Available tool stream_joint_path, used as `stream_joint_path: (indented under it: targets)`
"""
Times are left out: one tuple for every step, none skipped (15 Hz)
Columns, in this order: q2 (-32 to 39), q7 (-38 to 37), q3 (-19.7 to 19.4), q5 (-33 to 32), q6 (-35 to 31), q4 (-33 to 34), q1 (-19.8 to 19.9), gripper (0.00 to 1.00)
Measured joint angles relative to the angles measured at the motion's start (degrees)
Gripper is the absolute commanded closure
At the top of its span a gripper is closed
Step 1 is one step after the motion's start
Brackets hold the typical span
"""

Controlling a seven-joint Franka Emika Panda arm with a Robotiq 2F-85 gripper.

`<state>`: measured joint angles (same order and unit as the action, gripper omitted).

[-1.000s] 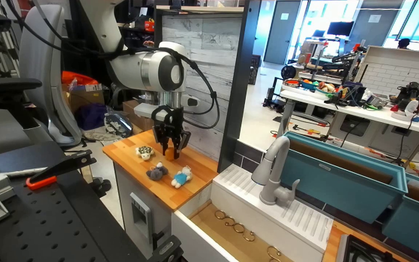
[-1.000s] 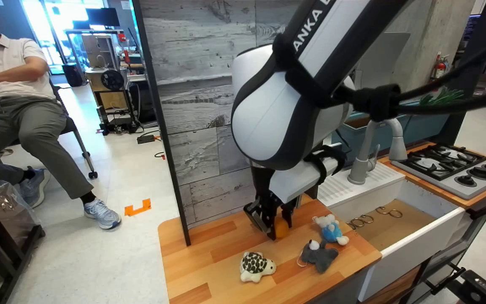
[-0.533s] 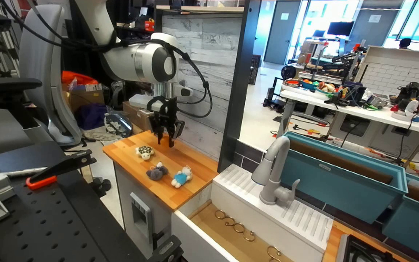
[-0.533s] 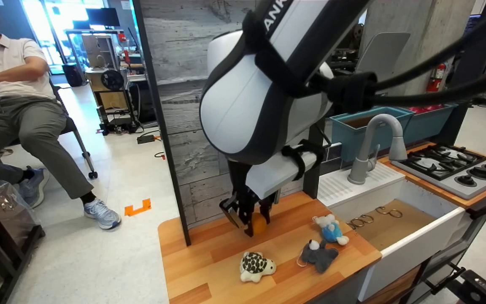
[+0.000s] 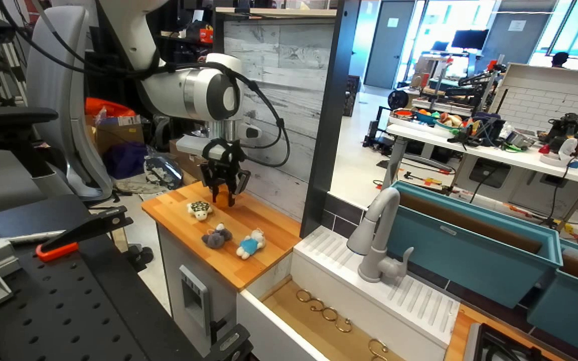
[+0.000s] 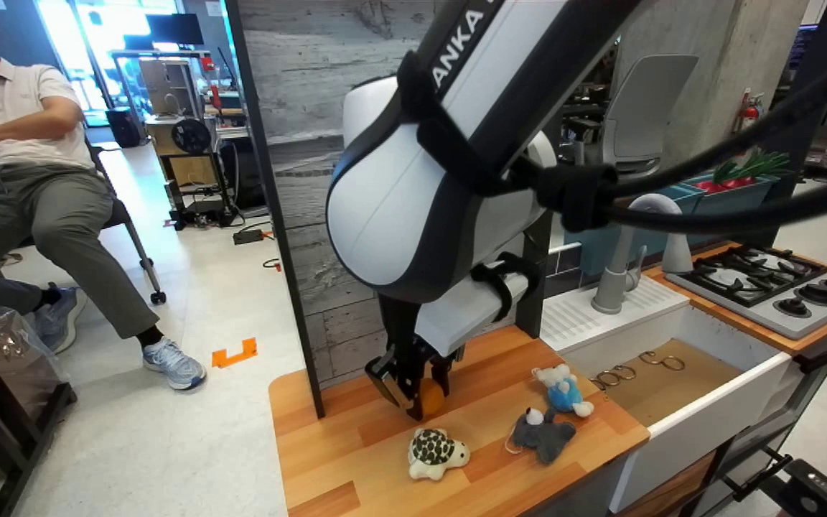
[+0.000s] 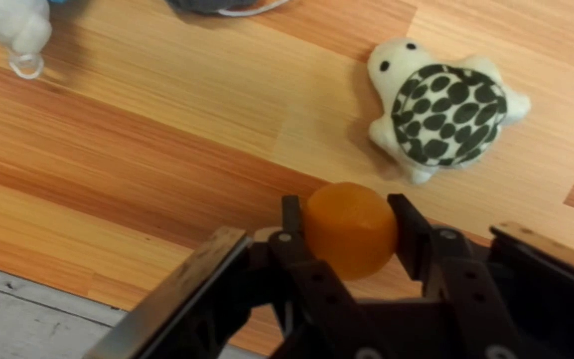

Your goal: Move the orange ball slightly to the left

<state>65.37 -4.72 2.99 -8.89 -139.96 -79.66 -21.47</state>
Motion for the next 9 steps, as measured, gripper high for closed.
stream_joint_path:
  targets:
    - [0.5,0.6,0.2,0.0,0.6,0.7,0.1,0.79]
    - [1.0,1.0,0.2,0.0,1.4,1.4,0.1,0.79]
    - [1.5,1.4,0.3,0.0,2.0,2.2,0.1,0.79]
    - [1.9,1.7,0.3,0.0,2.5,2.9,0.1,0.64]
    - [2.3,2.0,0.3,0.0,3.1,3.7,0.1,0.29]
    - [2.6,2.2,0.4,0.0,3.5,4.3,0.1,0.28]
    - [2.8,2.2,0.4,0.0,4.0,4.8,0.1,0.23]
    - [3.0,2.2,0.4,0.0,4.3,5.1,0.1,0.15]
    - [3.0,2.2,0.4,0.0,4.6,5.3,0.1,0.08]
